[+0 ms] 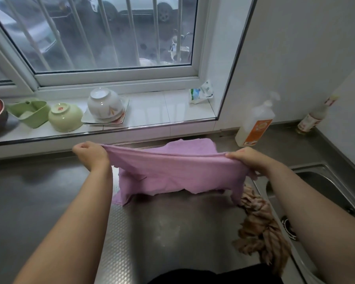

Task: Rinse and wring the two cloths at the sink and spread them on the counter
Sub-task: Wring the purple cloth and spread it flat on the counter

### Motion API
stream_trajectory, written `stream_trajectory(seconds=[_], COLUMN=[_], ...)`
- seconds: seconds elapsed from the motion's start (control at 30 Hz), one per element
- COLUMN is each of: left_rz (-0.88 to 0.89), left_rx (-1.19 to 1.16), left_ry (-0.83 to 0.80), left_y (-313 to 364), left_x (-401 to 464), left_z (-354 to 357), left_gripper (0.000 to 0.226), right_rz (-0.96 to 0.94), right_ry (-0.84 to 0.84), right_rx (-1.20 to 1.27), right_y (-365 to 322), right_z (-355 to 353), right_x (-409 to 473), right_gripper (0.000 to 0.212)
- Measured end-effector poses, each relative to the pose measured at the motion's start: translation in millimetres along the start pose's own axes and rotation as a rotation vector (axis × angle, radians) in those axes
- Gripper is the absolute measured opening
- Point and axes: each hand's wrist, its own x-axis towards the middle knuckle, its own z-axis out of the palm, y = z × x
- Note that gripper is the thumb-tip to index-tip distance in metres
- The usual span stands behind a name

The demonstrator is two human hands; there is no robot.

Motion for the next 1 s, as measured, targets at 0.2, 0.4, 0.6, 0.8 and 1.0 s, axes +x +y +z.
stream_trajectory(seconds=[0.2,0.4,0.6,0.8,1.0], left_rz=[0.037,-0.016,-0.11,-0.197,-0.194], left_rx=[-0.082,-0.378,-0.401,-0.049,0.114], left_ry=[0.041,-0.097,-0.179,-0.166,-0.068], left_y=[24,69,36,-71,-126], left_x=[21,51,50,27,-1], left_z=[15,29,20,7,-13], left_gripper=[0.029,0.02,0.018,0.033,0.035], right_rz=[-0.108,-0.386,-0.437,-0.245,-0.022], right_ry=[0.183,0.732,0.723,0.632,0.519], right_rx=[-0.112,-0.116,-0.157,-0.171,-0.228], right_y=[-52,-92,-64,8,62], right_z=[-40,-46,-23,28,77], right_x=[21,44,54,82,83], right_gripper=[0.038,0.044,0.031,0.027,0.014])
